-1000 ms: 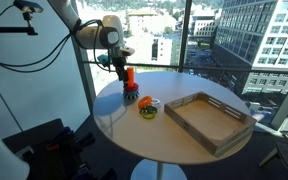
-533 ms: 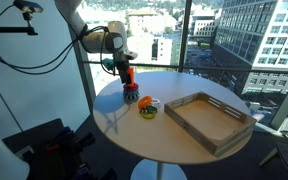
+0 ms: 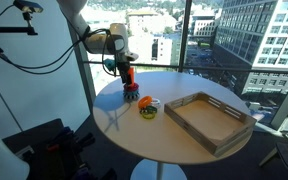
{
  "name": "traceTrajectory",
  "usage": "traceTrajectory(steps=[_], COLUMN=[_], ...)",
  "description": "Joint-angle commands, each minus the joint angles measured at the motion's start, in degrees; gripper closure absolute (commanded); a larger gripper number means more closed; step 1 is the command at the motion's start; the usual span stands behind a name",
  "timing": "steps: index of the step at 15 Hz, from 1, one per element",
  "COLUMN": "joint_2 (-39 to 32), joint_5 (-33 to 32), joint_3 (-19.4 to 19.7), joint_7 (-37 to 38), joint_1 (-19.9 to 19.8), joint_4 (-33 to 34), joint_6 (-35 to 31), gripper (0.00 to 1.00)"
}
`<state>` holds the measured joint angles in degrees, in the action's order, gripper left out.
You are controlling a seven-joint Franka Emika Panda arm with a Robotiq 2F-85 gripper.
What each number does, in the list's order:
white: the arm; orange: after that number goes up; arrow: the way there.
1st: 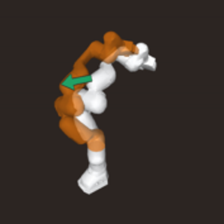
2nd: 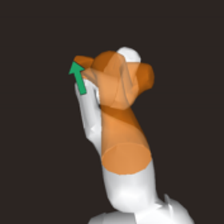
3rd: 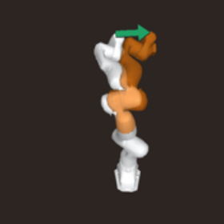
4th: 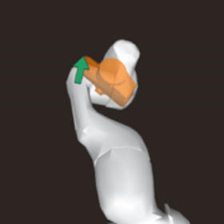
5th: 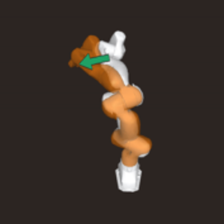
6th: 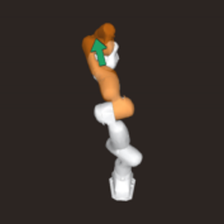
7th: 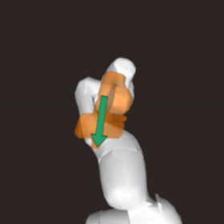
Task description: Pick up the red ring from the ring holder and put it on the table
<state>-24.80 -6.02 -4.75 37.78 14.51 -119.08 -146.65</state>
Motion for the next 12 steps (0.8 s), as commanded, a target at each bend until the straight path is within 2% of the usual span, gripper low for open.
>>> traceTrajectory(steps=[1, 8, 12], joint_2=[-1.37, -1.86, -1.74], joint_5=[2.20, 4.52, 3.68], joint_3=[0.60, 0.45, 1.49], joint_7=[-1.89, -2.09, -0.16], joint_1=[0.59, 0.50, 1.58], joint_4=[1.89, 2.05, 2.00], joint_6=[0.28, 0.10, 1.03], gripper=[0.00, 0.00, 0.00])
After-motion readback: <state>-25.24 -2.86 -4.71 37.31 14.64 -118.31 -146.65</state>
